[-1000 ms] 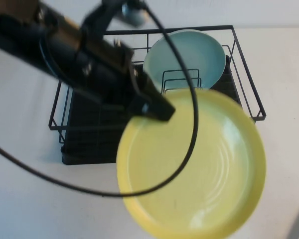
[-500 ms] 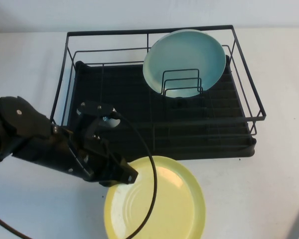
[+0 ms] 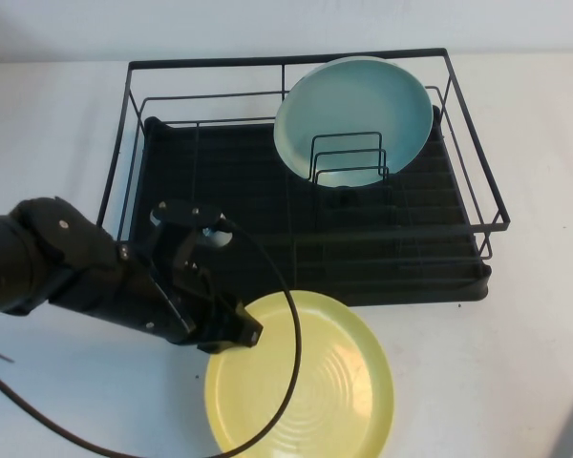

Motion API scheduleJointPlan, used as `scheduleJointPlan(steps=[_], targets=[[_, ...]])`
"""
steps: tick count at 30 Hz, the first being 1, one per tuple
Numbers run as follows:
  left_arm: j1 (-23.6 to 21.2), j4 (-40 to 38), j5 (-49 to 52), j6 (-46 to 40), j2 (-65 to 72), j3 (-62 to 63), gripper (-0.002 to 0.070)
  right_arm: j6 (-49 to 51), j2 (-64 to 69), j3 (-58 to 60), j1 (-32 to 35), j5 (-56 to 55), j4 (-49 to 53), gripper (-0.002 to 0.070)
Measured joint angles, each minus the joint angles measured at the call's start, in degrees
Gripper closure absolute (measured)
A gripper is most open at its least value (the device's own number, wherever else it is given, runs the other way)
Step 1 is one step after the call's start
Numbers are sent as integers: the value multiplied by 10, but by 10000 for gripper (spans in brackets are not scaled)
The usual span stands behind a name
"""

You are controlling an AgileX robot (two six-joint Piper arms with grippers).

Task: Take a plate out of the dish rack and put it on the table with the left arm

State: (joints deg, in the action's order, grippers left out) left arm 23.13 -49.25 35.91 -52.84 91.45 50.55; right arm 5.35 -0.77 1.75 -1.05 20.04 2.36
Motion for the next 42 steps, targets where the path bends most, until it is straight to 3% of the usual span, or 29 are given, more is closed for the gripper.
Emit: scheduleJointPlan(steps=[8,17,19,22,25,34,42], targets=[[-1,30,-21,-4,34,0,393,0,0,0,0,0,0,696],[-2,176,-19,69,5,0,376,0,0,0,0,0,0,696],[-4,210,-15,96,-34,0,407,0,0,0,0,0,0,696],[-4,278,-4,129,-112,0,547,0,0,0,0,0,0,696],[-4,345,12,170,-209,0,637,0,0,0,0,0,0,696],[-5,377,23,221,-467,-84,673,0,0,0,0,0,0,696],[-5,394,180,252,-617,-130,674,0,0,0,0,0,0,696]])
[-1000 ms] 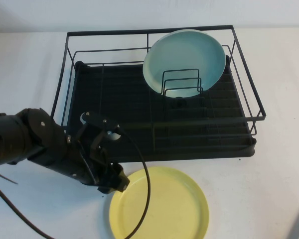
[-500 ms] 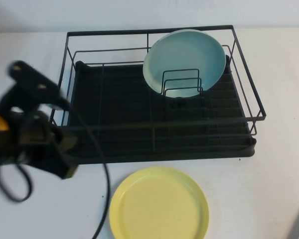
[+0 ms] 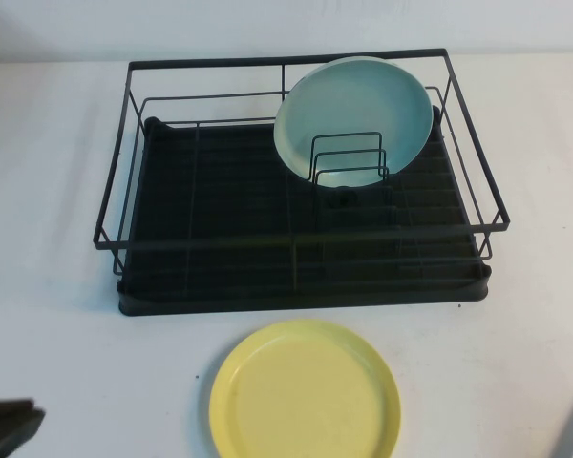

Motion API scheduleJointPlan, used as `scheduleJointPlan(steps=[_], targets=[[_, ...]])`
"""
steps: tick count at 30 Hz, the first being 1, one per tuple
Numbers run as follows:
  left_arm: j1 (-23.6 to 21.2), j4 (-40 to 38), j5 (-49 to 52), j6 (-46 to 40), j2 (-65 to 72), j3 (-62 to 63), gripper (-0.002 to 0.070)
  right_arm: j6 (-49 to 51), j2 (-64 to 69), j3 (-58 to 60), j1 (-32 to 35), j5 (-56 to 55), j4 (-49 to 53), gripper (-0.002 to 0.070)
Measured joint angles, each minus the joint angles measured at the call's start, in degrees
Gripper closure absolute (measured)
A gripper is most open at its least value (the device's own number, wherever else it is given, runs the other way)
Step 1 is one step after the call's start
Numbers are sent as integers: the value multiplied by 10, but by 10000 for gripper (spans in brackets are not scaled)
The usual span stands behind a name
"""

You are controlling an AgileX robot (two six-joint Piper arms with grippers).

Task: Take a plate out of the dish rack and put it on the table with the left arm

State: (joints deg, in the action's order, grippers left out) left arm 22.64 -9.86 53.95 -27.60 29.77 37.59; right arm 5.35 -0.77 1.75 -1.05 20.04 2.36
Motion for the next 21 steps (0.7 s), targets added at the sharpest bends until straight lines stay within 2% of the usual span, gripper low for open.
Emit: scheduleJointPlan(steps=[5,8,11,14,21], targets=[[0,48,70,42,-48,0,675,0,0,0,0,0,0,696],[0,87,105,144,-55,-1,675,0,0,0,0,0,0,696],[0,121,97,219,-59,-21,675,0,0,0,0,0,0,696],[0,134,17,245,-79,-74,675,0,0,0,0,0,0,696],[-12,164,-293,254,-171,-265,675,0,0,0,0,0,0,696]])
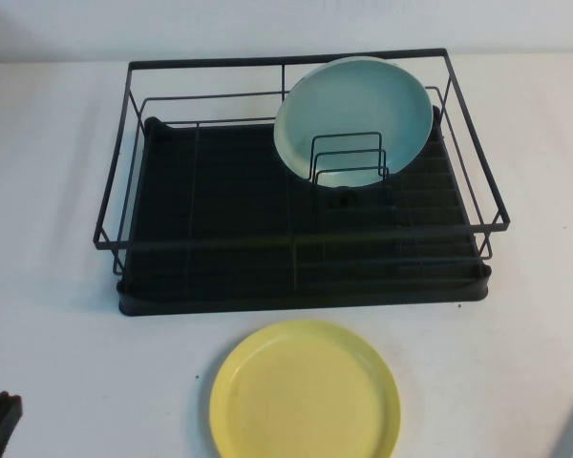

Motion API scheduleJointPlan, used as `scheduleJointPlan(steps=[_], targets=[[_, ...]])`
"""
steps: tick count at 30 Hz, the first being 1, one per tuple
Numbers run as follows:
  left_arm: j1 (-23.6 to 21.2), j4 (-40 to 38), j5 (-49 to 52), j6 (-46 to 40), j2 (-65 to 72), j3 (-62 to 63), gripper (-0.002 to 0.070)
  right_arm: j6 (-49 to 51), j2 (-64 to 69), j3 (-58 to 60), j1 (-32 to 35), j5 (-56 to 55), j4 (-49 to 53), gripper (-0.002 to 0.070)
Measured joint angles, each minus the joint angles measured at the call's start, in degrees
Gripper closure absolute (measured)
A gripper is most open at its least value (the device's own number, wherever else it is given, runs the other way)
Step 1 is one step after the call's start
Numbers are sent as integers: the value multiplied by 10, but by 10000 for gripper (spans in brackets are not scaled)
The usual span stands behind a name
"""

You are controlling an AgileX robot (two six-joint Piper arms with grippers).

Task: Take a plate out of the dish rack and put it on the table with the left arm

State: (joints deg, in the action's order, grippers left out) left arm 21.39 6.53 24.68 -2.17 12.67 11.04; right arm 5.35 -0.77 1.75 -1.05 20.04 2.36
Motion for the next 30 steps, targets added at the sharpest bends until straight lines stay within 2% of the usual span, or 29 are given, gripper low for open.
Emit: scheduleJointPlan(steps=[3,6,11,15,19,30], targets=[[-29,-5,-96,1,-33,-73,675,0,0,0,0,0,0,696],[-59,-18,-132,1,-55,-119,675,0,0,0,0,0,0,696],[-102,-26,-131,1,-78,-124,676,0,0,0,0,0,0,696],[-127,-49,-85,1,-100,-124,676,0,0,0,0,0,0,696],[-137,-65,-52,1,-129,-124,676,0,0,0,0,0,0,696],[-137,-72,-49,1,-132,-124,676,0,0,0,0,0,0,696]])
